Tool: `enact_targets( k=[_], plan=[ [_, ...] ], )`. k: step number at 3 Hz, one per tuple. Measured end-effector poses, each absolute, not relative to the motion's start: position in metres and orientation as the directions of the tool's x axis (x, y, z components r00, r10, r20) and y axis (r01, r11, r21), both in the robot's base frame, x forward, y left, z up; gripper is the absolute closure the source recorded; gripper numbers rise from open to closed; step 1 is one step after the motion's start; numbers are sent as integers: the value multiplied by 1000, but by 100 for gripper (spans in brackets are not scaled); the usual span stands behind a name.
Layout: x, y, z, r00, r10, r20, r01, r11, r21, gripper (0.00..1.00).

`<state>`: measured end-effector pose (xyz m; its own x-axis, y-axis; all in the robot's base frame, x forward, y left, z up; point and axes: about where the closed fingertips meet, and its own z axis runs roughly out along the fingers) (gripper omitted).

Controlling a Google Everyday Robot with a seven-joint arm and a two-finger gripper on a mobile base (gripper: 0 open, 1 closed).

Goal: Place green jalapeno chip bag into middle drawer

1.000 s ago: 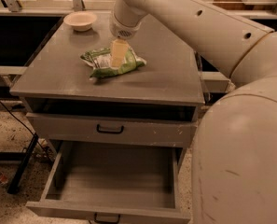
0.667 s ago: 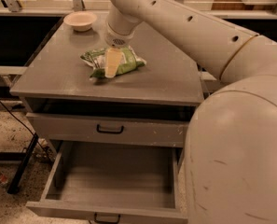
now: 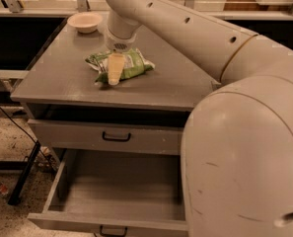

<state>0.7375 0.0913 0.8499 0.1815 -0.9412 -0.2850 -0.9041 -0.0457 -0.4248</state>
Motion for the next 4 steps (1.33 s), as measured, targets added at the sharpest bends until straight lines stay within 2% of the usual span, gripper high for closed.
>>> enact_targets(
  k=[1,4],
  plan=[
    [737,91,850,181,-941,-285,-904,-46,-425,3],
    [737,91,850,181,-941,-285,-904,-46,-425,74]
  ],
)
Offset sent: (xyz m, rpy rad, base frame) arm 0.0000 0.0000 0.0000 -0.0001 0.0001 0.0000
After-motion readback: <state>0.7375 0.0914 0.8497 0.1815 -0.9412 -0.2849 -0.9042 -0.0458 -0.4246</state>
